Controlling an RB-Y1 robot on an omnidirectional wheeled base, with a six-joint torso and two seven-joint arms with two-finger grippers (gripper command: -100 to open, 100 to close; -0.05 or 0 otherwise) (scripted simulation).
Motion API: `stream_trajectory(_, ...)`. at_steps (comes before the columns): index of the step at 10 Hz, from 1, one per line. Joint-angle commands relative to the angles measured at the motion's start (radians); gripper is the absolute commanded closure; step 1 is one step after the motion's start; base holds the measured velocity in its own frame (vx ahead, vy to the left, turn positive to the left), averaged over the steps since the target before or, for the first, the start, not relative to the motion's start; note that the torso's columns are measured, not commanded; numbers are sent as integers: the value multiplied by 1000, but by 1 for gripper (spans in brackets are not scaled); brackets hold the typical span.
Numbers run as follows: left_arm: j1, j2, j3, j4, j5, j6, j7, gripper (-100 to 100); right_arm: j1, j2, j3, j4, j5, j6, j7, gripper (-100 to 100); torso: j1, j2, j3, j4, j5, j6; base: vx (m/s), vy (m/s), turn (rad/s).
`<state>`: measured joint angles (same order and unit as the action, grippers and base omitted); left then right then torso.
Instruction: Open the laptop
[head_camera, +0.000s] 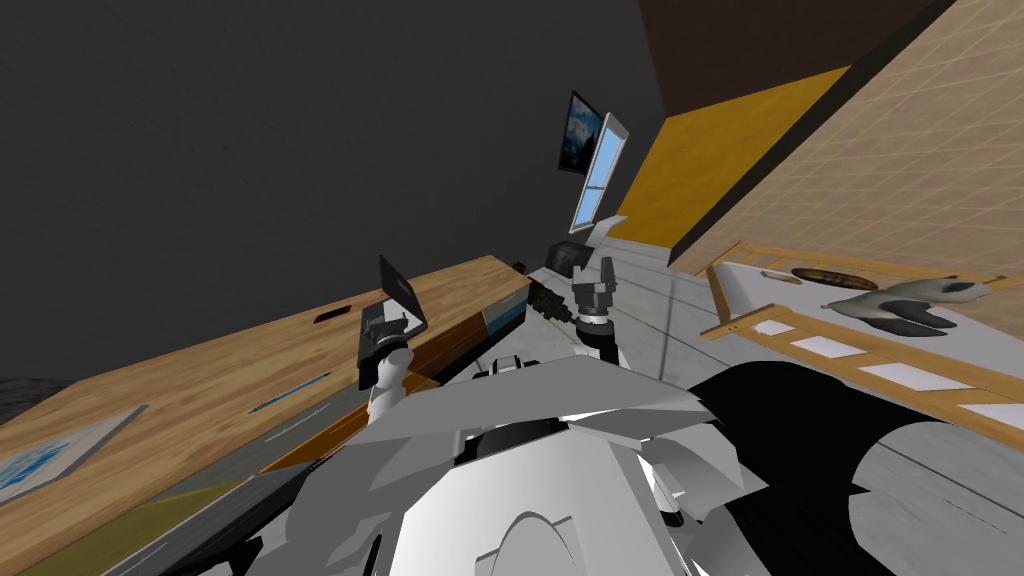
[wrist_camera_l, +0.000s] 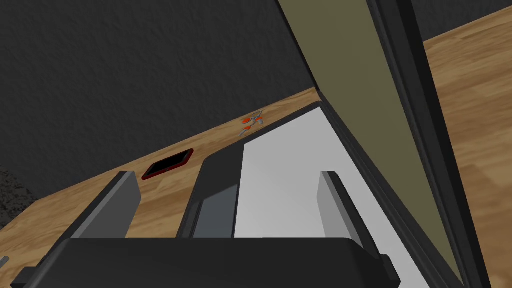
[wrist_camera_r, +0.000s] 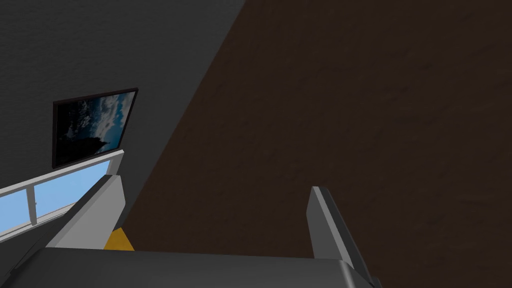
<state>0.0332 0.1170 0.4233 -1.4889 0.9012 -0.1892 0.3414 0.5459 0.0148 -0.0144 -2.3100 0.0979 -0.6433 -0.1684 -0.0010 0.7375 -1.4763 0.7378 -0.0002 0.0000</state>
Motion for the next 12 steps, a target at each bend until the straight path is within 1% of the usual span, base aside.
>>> stream_trajectory(1,-3,19,18,-20,17,37,-8,-100,0,0,0,0,0,0,0,0,0,0,0,0,0,0,42,-90,69)
stream_trajectory(2,-6,19,27,-29,25,53,-11,-100,0,0,0,0,0,0,0,0,-3,-1,-1,0,-1,0,64,-131,80)
stream_trajectory(3,-10,50,36,-37,33,70,-15,-100,0,0,0,0,0,0,0,0,-3,-2,-1,0,-1,0,58,-148,79)
stream_trajectory(4,-12,44,44,-47,41,82,-17,-100,0,0,0,0,0,0,0,0,-2,0,0,0,-1,0,45,-126,52)
stream_trajectory(5,-14,6,50,-56,48,92,-18,-100,0,0,0,0,0,0,0,0,1,1,1,0,0,0,36,-80,41)
stream_trajectory(8,-16,-70,57,-65,55,100,-19,-100,0,0,0,0,0,0,0,0,3,1,1,-1,2,2,15,-20,20)
stream_trajectory(9,-16,-75,57,-65,55,100,-19,-100,0,0,0,0,0,0,0,0,1,0,0,-2,2,3,0,0,0)
stream_trajectory(11,-17,-143,59,-69,58,104,-19,-100,0,0,0,0,0,0,0,0,-2,-1,-1,-2,1,3,3,0,16)
stream_trajectory(12,-17,-164,60,-70,59,104,-19,-100,0,0,0,0,0,0,0,0,-3,-2,-1,-3,2,4,5,-6,5)
